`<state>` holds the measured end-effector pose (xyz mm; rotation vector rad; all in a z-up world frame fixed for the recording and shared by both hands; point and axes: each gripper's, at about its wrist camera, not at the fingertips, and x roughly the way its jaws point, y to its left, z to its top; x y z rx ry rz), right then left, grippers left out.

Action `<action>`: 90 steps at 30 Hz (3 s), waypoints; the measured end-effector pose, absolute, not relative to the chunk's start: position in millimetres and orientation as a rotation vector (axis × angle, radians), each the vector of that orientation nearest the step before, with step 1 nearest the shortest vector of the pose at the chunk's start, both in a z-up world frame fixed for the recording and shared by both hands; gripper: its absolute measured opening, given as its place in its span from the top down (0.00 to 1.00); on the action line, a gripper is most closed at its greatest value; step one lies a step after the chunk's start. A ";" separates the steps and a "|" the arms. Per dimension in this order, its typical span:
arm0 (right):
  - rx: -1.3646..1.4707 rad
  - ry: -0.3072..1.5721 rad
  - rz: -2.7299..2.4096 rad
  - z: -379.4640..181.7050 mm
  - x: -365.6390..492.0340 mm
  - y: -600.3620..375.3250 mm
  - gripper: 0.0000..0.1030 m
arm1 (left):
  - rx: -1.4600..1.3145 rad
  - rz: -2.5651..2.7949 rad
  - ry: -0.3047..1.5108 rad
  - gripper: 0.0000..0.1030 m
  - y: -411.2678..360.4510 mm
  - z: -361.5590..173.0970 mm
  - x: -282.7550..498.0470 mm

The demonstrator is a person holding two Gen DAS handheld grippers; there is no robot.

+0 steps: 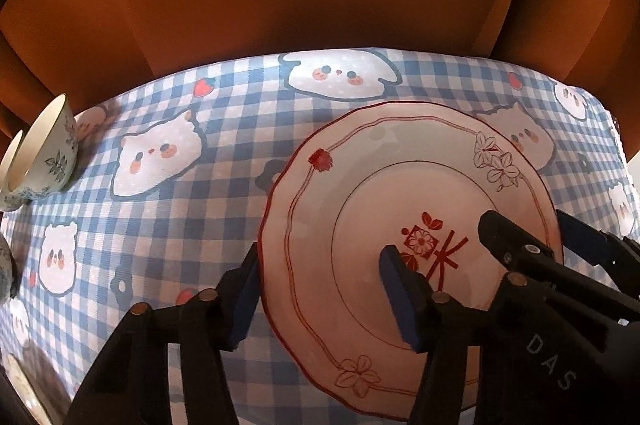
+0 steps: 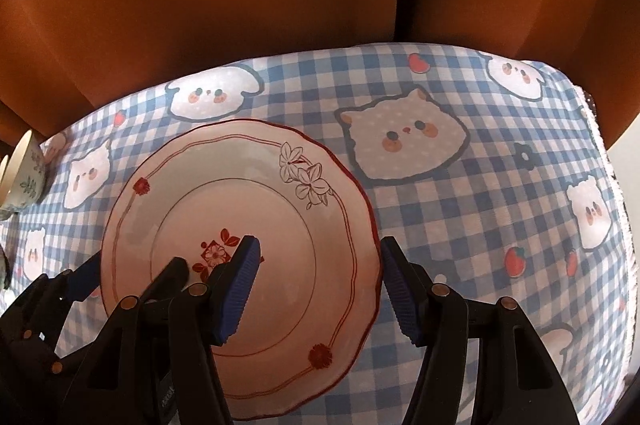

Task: Organize plates and bowls
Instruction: 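Grasp the red-rimmed white plate rim with both tools and lift it, then carry the red-rimmed plate over the yellow-flowered stack with both tools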

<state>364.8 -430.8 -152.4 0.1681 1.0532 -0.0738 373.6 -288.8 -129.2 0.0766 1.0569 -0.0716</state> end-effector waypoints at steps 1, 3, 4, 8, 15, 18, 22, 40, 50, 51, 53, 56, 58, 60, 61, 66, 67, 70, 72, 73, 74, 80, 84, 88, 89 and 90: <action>0.163 1.055 -0.076 -152.3 365.2 -430.0 0.38 | 0.078 -0.073 1.058 0.45 -288.6 -129.0 373.4; 0.162 1.054 -0.082 -151.8 364.7 -428.8 0.38 | 0.085 -0.077 1.060 0.46 -287.9 -128.6 372.1; 0.157 1.056 -0.083 -151.5 364.1 -427.8 0.38 | 0.086 -0.077 1.063 0.46 -287.0 -128.5 371.0; 0.158 1.068 -0.074 -150.9 356.5 -423.7 0.38 | 0.096 -0.077 1.083 0.46 -279.7 -126.9 359.8; 0.195 1.109 -0.028 -149.5 321.0 -405.0 0.38 | 0.126 -0.083 1.136 0.46 -254.2 -124.7 327.8; 0.208 1.126 -0.004 -149.7 302.3 -394.4 0.38 | 0.123 -0.073 1.158 0.46 -242.7 -124.3 311.5; 0.219 1.139 0.024 -149.6 283.0 -383.7 0.38 | 0.095 -0.050 1.184 0.46 -231.4 -125.0 293.8; 0.131 1.156 0.055 -162.0 289.3 -377.6 0.55 | 0.052 -0.020 1.162 0.45 -224.7 -129.3 296.1; 0.127 1.152 0.051 -152.1 277.5 -372.4 0.55 | 0.070 -0.023 1.139 0.45 -219.6 -112.5 282.8; 0.131 1.149 0.046 -149.4 274.9 -372.2 0.55 | 0.068 -0.025 1.136 0.45 -218.2 -110.0 281.0; 0.134 1.140 0.037 -141.6 268.8 -370.5 0.55 | 0.067 -0.033 1.123 0.45 -214.9 -101.8 274.5; 0.122 1.117 0.027 -129.4 259.0 -365.8 0.55 | 0.065 -0.040 1.103 0.45 -209.5 -90.2 265.5; 0.118 1.107 0.020 -122.3 252.5 -361.9 0.55 | 0.063 -0.043 1.091 0.45 -203.8 -83.6 260.4; 0.119 1.100 0.018 -115.1 245.3 -356.4 0.55 | 0.067 -0.042 1.078 0.45 -198.1 -77.9 255.1; 0.119 1.100 0.018 -113.1 243.2 -353.5 0.55 | 0.064 -0.039 1.069 0.45 -193.2 -74.0 251.0; 0.111 1.088 0.026 -98.9 227.3 -334.1 0.55 | 0.055 -0.038 1.059 0.45 -171.3 -62.6 233.5; 0.111 1.085 0.027 -95.7 223.1 -329.5 0.55 | 0.052 -0.039 1.058 0.45 -165.6 -60.4 229.3; 0.110 1.074 0.028 -88.7 211.6 -316.2 0.55 | 0.046 -0.044 1.056 0.45 -152.1 -55.8 218.4; 0.112 1.068 0.027 -85.6 204.9 -308.1 0.55 | 0.045 -0.052 1.048 0.45 -143.5 -53.3 210.6; 0.113 1.065 0.025 -84.6 201.3 -303.5 0.55 | 0.053 -0.062 1.040 0.45 -138.7 -52.4 206.4; 0.117 1.060 0.021 -83.3 196.2 -298.5 0.55 | 0.060 -0.074 1.033 0.45 -134.7 -51.7 202.8; 0.143 1.053 -0.035 -78.2 170.5 -270.3 0.55 | 0.050 -0.125 1.026 0.45 -103.0 -48.2 180.8; 0.133 1.037 -0.052 -70.2 153.9 -241.5 0.55 | 0.039 -0.138 1.004 0.45 -72.5 -42.9 166.2; 0.135 1.023 -0.062 -64.5 138.2 -208.1 0.55 | 0.038 -0.145 0.979 0.45 -42.0 -37.3 152.4; 0.134 1.021 -0.062 -63.6 135.7 -200.4 0.55 | 0.035 -0.145 0.973 0.45 -33.9 -36.0 149.0; 0.135 1.019 -0.062 -62.6 132.5 -192.2 0.55 | 0.033 -0.144 0.968 0.45 -25.5 -34.8 145.7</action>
